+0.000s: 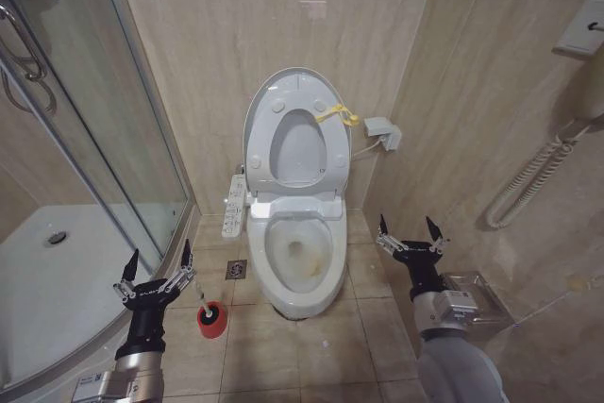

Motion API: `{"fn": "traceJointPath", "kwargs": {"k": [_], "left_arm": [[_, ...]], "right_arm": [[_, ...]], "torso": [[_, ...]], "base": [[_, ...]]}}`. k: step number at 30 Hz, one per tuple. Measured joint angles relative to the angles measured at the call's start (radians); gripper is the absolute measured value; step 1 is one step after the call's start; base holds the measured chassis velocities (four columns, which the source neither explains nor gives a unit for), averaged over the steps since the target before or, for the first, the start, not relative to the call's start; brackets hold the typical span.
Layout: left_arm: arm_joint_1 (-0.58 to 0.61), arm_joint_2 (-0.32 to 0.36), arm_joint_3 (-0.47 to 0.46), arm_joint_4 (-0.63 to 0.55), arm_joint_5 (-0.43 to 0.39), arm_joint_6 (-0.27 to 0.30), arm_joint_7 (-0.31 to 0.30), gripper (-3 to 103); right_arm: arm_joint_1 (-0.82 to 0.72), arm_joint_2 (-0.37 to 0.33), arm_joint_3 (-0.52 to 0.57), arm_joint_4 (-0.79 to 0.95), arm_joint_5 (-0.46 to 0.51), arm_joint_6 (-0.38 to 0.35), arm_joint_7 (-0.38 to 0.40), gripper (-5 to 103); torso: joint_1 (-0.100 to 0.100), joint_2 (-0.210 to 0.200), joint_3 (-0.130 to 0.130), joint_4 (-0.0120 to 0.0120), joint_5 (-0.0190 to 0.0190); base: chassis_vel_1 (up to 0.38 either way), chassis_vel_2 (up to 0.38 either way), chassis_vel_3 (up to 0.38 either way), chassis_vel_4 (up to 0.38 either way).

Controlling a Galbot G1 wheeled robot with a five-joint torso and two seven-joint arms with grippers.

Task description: Open the toilet lid, clean the toilet bowl with a toilet brush, close the toilet lid, and flush.

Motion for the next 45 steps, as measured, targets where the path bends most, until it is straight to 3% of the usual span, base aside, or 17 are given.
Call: {"fn": "traceJointPath", "kwargs": {"k": [45], "left_arm": [[0.000, 0.000, 0.000, 0.000, 0.000, 0.000, 0.000, 100]], "right_arm": [[0.000, 0.000, 0.000, 0.000, 0.000, 0.000, 0.000, 100]], "torso": [[0.000, 0.000, 0.000, 0.0000, 0.0000]], "base": [[0.000, 0.000, 0.000, 0.000]]}}
